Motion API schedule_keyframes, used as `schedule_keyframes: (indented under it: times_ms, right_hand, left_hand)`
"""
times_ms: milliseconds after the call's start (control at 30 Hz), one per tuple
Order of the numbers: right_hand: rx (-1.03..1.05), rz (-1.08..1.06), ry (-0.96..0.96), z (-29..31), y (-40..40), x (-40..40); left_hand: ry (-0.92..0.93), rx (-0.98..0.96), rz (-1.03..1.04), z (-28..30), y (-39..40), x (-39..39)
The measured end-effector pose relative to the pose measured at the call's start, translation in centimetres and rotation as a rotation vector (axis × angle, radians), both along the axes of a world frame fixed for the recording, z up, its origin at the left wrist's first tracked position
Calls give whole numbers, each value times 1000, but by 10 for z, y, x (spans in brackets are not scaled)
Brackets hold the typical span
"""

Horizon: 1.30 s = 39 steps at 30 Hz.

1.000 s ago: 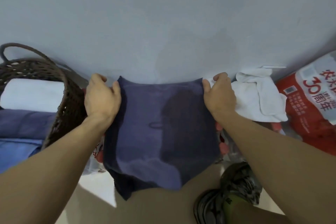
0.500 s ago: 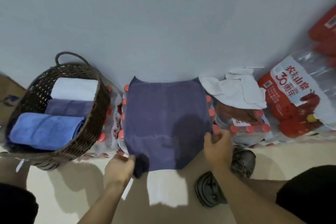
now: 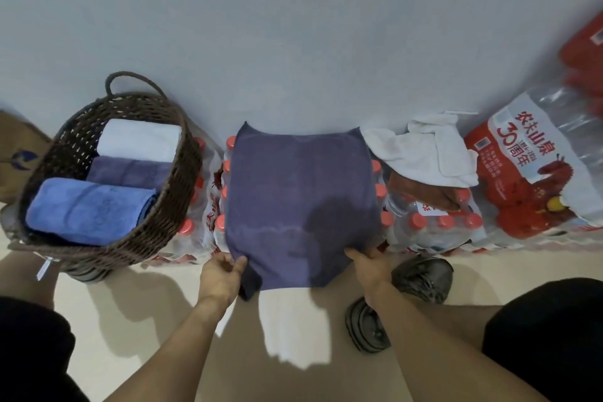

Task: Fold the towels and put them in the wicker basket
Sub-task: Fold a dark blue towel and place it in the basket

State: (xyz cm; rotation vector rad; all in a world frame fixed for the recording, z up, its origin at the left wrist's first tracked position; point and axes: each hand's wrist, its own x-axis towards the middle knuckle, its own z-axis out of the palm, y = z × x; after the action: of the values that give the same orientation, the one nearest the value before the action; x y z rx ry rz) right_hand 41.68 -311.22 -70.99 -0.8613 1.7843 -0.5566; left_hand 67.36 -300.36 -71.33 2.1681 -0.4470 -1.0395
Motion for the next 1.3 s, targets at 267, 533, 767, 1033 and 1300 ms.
schedule_keyframes:
  times_ms: [267, 533, 767, 1033, 1300]
  right_hand:
    - [-39, -148, -102, 6, 11, -11]
    - [-233, -261, -10, 53, -7, -9]
    - [-474, -287, -46, 120, -48, 13]
    - [-550, 55, 208, 113, -37, 31]
    - [-552, 628, 210, 70, 10, 47]
  left_hand:
    - [30, 39, 56, 27, 3, 15]
    - [102, 70, -106, 94, -18, 35]
    - [244, -381, 219, 133, -48, 29]
    - [-318, -318, 40, 96, -31, 11]
    - [-152, -67, 62, 45, 0, -7]
